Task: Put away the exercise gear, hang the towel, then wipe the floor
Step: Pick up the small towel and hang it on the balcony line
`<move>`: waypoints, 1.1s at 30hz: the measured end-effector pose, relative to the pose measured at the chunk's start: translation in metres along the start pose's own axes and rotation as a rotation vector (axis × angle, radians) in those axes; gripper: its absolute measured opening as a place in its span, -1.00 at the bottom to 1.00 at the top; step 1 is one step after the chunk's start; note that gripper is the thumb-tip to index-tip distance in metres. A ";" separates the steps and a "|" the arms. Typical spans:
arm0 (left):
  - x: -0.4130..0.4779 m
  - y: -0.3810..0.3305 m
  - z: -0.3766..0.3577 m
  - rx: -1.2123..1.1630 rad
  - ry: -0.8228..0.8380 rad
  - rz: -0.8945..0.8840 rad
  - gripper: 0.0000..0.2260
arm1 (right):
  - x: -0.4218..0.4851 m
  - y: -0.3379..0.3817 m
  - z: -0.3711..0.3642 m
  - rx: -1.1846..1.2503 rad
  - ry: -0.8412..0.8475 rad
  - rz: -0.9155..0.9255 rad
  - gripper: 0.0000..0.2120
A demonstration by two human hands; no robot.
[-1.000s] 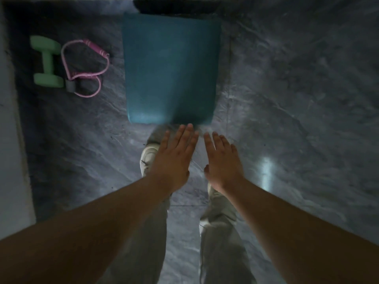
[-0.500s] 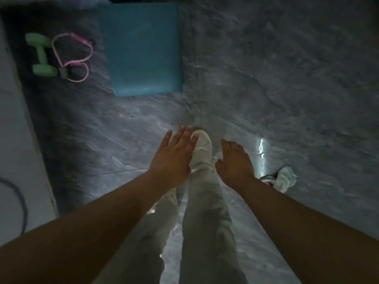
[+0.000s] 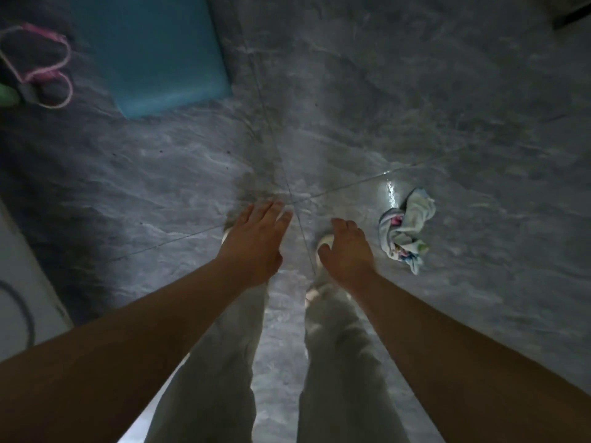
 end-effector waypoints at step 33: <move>0.105 -0.301 -0.167 0.099 0.214 -0.058 -0.31 | -0.026 -0.337 -0.049 0.394 -0.044 -0.202 -0.58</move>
Point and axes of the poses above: each hand's wrist, its own x-axis towards the middle knuckle, its own z-axis out of the back of the hand, y = z × x, the point moved 9 cm from there along x, towards the middle knuckle, and after that the axes turned 4 degrees about z, right-handed, at the moved point
